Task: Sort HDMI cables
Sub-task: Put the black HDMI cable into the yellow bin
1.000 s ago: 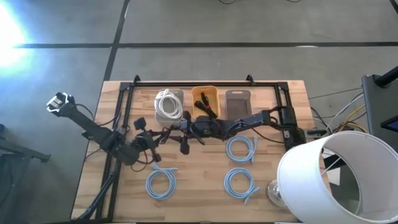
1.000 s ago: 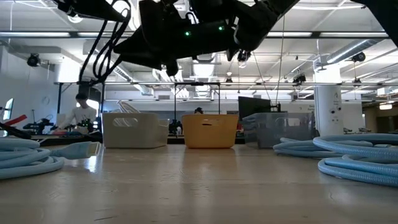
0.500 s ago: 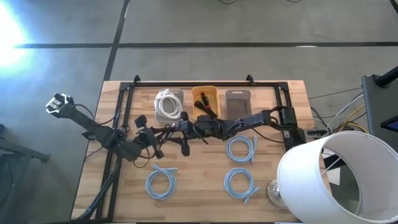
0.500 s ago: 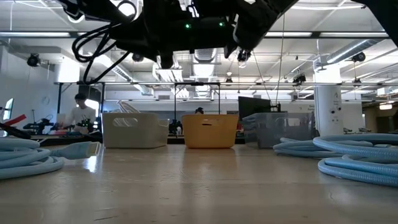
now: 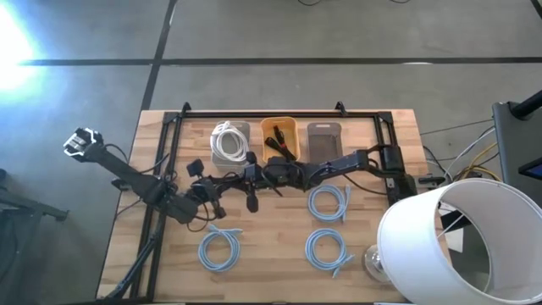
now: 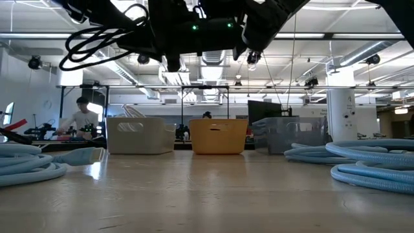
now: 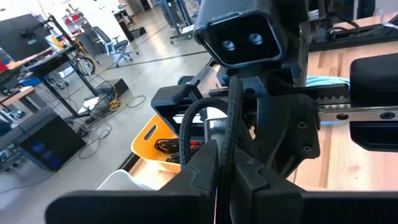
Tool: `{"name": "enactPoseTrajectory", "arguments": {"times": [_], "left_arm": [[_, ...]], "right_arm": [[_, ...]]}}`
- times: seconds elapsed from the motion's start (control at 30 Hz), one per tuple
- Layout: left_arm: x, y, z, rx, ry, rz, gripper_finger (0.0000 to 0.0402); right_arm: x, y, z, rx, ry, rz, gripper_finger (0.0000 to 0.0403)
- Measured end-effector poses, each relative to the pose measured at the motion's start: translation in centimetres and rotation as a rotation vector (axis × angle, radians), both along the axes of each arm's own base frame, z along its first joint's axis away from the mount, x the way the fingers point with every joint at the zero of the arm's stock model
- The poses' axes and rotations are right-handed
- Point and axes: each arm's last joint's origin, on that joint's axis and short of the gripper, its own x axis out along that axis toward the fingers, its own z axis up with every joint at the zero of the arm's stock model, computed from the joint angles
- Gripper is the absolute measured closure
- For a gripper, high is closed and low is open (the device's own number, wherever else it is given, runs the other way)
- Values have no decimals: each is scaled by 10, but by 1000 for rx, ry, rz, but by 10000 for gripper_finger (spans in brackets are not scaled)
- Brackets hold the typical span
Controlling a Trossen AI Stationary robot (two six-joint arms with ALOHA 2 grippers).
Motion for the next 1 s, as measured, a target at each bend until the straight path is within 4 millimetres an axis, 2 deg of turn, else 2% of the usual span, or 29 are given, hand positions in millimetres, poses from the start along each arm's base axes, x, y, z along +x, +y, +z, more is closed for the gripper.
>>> {"name": "enactPoseTrajectory", "arguments": {"times": [0.63, 0.77, 1.0], "left_arm": [[-1, 0, -8, 30, 85, -30, 377], [0, -1, -10, 28, 101, -43, 358], [1, -1, -11, 18, 95, -33, 298]], "right_arm": [[-2, 1, -5, 28, 74, -26, 394], [-3, 1, -9, 26, 116, -46, 394], [-3, 1, -8, 25, 124, -50, 394]]}}
